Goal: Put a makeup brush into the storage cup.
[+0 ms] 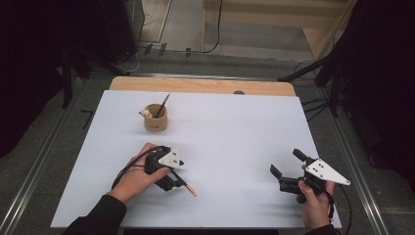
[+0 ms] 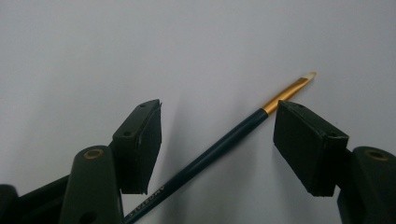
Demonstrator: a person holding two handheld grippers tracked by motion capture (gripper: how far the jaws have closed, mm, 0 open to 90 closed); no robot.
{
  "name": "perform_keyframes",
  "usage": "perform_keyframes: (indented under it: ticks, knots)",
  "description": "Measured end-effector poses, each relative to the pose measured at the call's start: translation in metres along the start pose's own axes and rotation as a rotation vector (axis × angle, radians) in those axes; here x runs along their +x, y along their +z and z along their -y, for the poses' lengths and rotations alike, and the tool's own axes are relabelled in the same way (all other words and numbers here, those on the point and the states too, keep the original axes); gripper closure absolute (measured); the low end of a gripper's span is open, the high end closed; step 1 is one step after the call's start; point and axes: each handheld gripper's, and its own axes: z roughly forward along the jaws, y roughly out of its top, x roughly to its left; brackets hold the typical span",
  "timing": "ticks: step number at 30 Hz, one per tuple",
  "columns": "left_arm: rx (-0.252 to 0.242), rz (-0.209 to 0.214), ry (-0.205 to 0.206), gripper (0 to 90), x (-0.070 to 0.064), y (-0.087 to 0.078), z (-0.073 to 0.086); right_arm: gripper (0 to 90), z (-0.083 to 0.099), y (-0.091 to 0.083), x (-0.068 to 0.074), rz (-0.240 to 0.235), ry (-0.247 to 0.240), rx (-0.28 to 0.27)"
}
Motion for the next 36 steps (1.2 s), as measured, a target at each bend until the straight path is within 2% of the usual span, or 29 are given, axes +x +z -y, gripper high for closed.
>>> perform_keyframes:
  ticks: [3,7,12,15,18,21,25,28,36]
  knots:
    - [0.035,-0.004,0.032,34.9,-0.004,0.004,-0.002,0.0,0.000,0.000,0.000,0.000,-0.002,0.000]
    - [0.044,-0.002,0.040,38.3,-0.004,0.005,-0.003,0.0,0.000,0.000,0.000,0.000,-0.001,0.000]
    - [0.112,-0.016,0.073,46.9,-0.006,0.007,-0.006,0.0,0.000,0.000,0.000,0.000,-0.001,0.000]
    - [0.122,-0.007,0.078,49.1,-0.005,0.008,-0.008,0.0,0.000,0.001,0.000,-0.002,0.000,0.001]
    - [0.127,0.003,0.074,51.8,-0.004,0.009,-0.009,0.0,0.001,0.001,0.000,-0.002,0.000,0.001]
    - [0.128,0.018,0.073,58.6,-0.004,0.009,-0.010,0.0,0.001,0.001,0.000,-0.002,0.002,0.001]
    - [0.140,0.054,0.062,70.4,-0.002,0.009,-0.011,0.0,0.001,0.001,0.000,-0.002,0.004,0.002]
    - [0.148,0.048,0.048,82.7,0.001,0.009,-0.012,0.0,0.001,0.001,-0.001,-0.002,0.004,0.002]
    - [0.161,0.076,0.004,82.4,0.005,0.010,-0.013,0.0,0.001,0.000,-0.001,0.001,0.007,0.002]
